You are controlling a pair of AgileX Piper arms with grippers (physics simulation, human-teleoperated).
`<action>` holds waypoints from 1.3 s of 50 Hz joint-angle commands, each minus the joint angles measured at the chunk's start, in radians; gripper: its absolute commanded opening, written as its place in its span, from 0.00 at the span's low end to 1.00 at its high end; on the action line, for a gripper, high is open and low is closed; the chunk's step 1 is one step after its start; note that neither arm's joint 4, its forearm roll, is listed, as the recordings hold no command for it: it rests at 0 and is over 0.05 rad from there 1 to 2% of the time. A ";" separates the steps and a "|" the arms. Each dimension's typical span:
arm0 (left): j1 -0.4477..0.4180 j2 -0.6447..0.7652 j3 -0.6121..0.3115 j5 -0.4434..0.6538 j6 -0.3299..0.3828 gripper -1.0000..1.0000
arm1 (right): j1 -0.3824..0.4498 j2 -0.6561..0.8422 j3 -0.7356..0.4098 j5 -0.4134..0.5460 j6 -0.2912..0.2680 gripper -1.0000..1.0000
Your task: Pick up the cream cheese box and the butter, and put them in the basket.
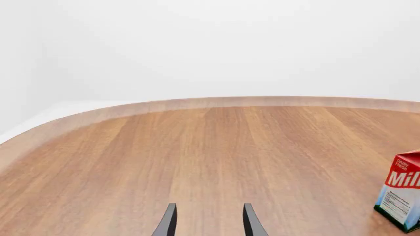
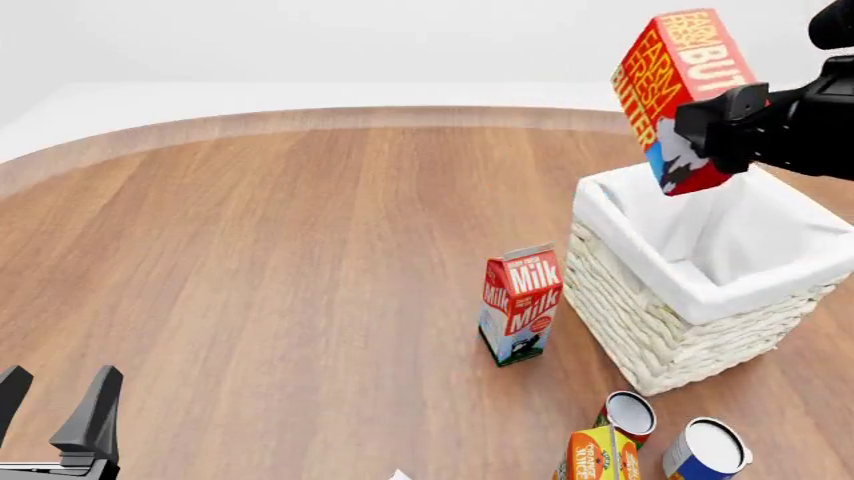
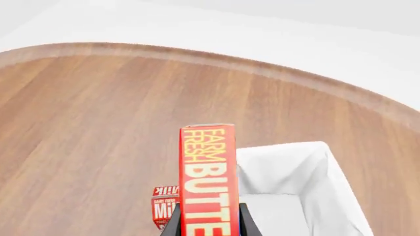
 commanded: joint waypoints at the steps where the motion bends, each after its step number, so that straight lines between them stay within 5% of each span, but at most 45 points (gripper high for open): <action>1: 0.000 0.000 0.000 0.000 0.000 1.00 | -0.082 -0.034 0.015 -0.017 0.057 0.00; 35: 0.000 0.000 0.000 0.000 0.000 1.00 | -0.186 0.008 0.178 -0.192 0.256 0.00; 65: 0.000 0.000 0.000 0.000 0.000 1.00 | -0.277 0.065 0.297 -0.352 0.362 0.00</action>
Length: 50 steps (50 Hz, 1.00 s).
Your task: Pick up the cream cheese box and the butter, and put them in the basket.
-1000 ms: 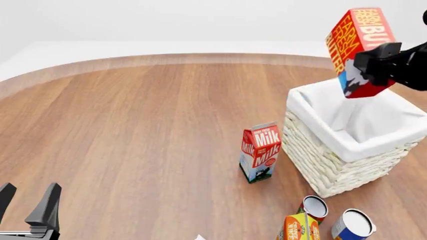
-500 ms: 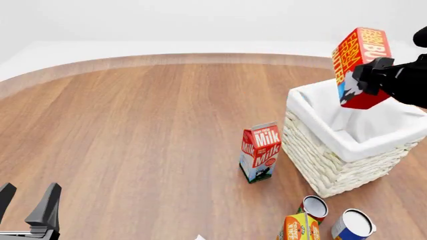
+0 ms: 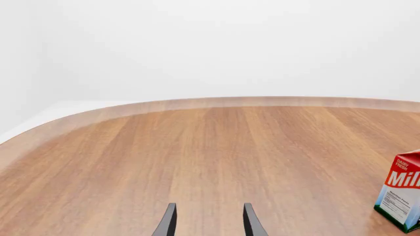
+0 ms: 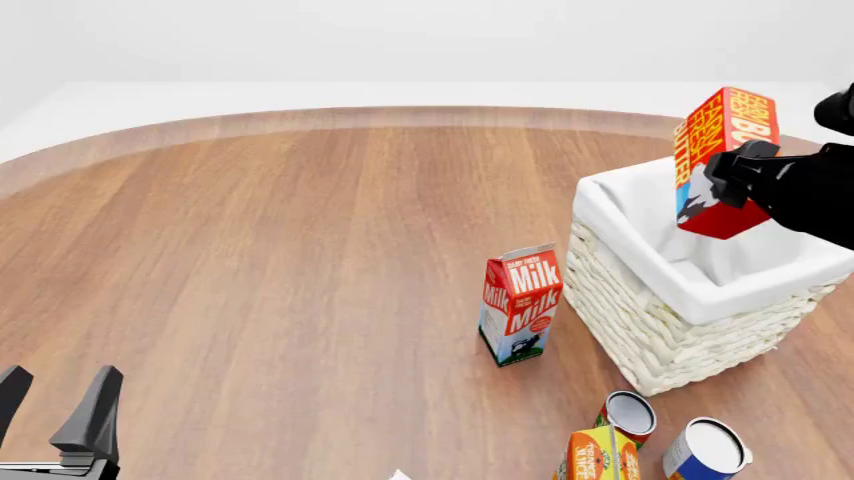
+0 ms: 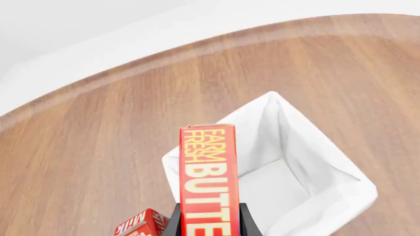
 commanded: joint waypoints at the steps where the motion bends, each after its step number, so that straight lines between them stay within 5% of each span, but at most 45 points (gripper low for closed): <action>1: 0.000 0.000 0.000 0.000 0.000 1.00 | -0.036 0.011 0.023 -0.063 0.057 0.00; 50: 0.000 0.000 0.000 0.000 0.000 1.00 | -0.051 0.092 0.107 -0.185 0.109 0.00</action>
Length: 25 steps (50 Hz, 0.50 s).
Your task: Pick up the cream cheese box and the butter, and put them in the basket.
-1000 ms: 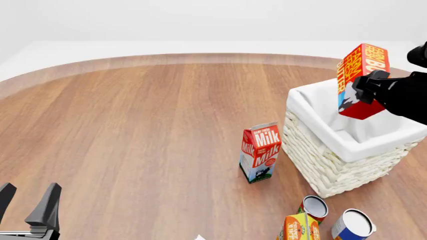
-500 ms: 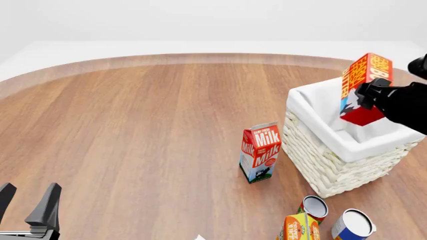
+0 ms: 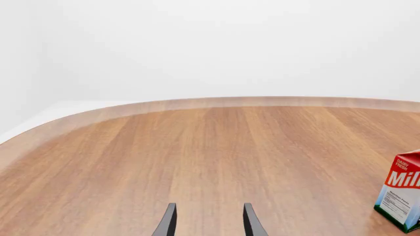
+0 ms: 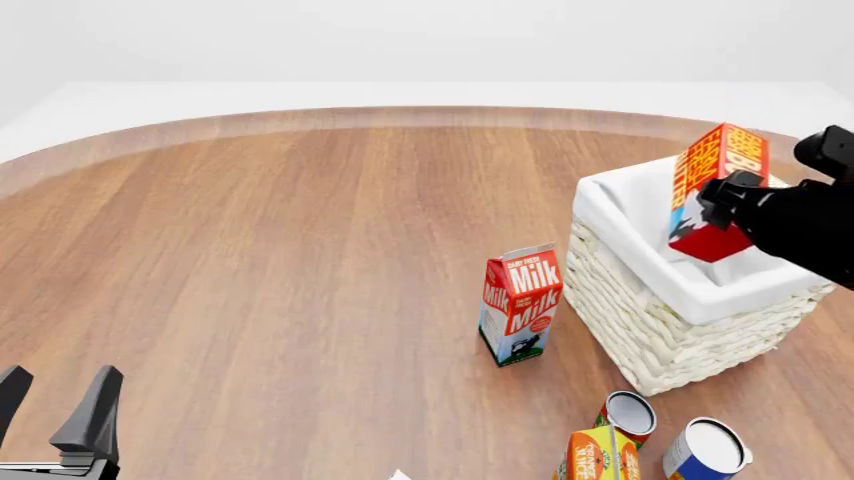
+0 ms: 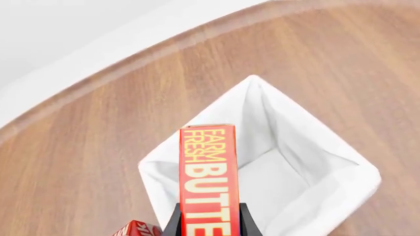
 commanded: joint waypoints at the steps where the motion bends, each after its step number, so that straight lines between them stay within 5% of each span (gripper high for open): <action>1: 0.000 0.000 0.000 0.000 0.000 1.00 | -0.004 0.021 -0.004 -0.035 0.020 0.00; 25: 0.000 0.000 0.000 0.000 0.000 1.00 | -0.004 0.076 -0.038 -0.044 0.025 0.00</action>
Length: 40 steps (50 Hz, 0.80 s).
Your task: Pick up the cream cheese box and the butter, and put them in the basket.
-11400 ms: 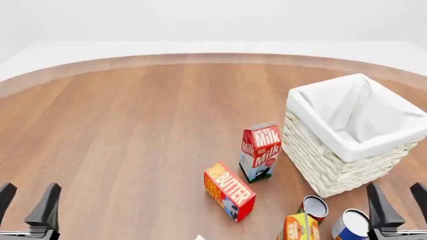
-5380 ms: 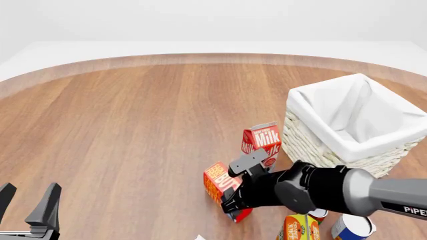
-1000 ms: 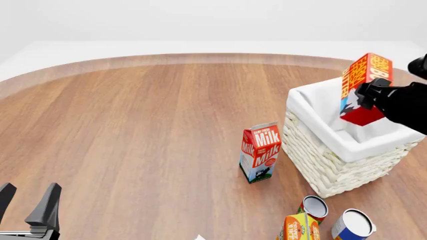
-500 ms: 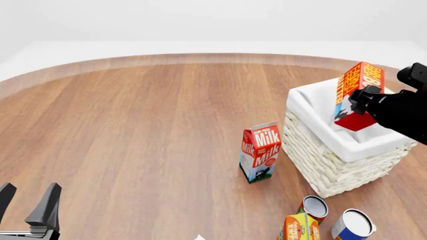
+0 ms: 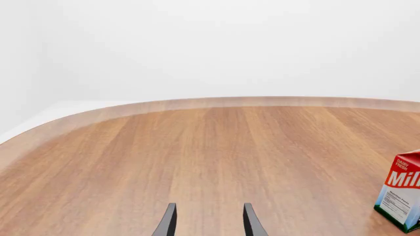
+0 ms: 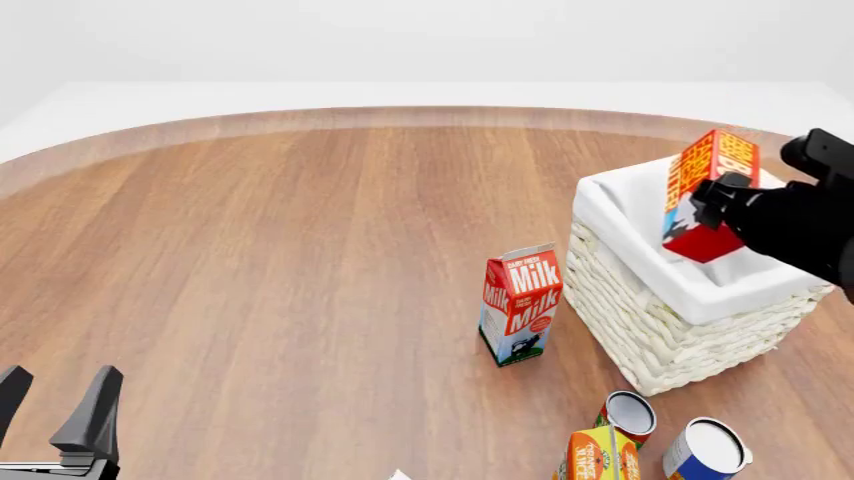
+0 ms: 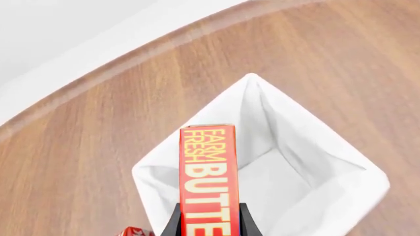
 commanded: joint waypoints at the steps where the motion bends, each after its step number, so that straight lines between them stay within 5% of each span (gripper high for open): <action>1: 0.000 0.000 0.000 0.000 0.000 1.00 | -0.001 0.020 -0.020 -0.026 0.014 0.00; 40: 0.000 0.000 0.000 0.000 0.000 1.00 | -0.014 0.086 -0.008 -0.085 0.013 0.00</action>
